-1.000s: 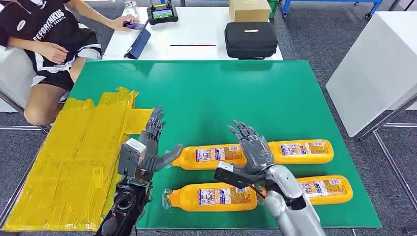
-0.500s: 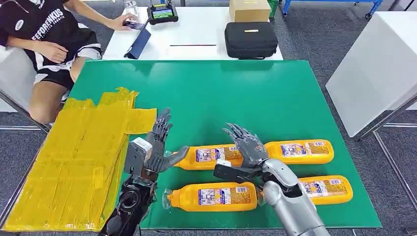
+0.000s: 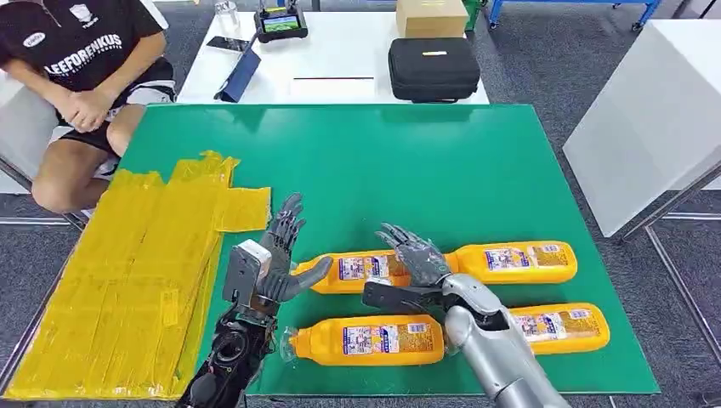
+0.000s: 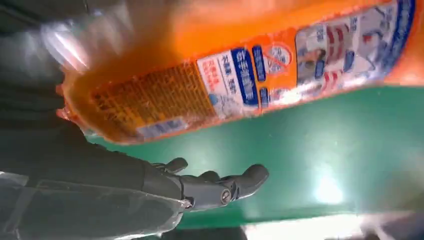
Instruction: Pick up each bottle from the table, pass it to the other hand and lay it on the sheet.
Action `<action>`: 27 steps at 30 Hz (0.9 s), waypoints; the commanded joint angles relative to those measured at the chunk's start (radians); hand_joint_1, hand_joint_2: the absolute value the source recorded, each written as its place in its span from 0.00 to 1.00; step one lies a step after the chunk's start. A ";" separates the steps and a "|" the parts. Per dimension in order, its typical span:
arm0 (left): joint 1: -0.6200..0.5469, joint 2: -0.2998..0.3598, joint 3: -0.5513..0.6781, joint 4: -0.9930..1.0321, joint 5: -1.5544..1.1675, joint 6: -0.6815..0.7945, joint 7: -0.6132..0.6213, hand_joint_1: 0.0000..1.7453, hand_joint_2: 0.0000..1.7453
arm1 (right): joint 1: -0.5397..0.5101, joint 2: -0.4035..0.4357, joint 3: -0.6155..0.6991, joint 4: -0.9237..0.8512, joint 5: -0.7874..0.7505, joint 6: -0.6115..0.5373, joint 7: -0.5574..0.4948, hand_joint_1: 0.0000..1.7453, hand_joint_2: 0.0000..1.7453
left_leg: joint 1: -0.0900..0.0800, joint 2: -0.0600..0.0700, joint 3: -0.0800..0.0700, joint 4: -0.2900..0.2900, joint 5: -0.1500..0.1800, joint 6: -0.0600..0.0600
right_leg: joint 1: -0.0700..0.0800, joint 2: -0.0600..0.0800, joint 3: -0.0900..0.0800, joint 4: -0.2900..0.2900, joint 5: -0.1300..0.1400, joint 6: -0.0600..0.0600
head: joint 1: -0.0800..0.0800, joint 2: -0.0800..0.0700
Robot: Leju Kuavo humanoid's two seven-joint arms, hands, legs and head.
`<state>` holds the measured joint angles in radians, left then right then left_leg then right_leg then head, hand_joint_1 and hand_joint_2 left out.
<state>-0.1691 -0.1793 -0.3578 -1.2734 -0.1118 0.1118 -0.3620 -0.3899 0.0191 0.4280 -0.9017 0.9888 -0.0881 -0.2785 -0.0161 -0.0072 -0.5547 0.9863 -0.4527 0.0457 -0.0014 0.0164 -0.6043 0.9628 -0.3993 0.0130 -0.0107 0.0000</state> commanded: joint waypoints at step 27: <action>-0.038 -0.004 0.007 0.080 0.016 -0.022 0.008 0.00 1.00 | -0.139 0.024 0.115 0.301 0.107 -0.095 0.145 1.00 1.00 | 0.001 0.001 0.011 -0.001 -0.001 -0.003 | 0.001 -0.002 0.011 -0.001 -0.001 0.000 | 0.000 0.000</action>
<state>-0.1916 -0.1846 -0.3620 -1.2413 -0.0954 0.0935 -0.3613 -0.5287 0.0481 0.5264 -0.6600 1.0826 -0.1377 -0.1671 -0.0164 -0.0057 -0.5463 0.9864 -0.4528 0.0459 -0.0015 0.0166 -0.5961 0.9626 -0.3991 0.0132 -0.0107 0.0000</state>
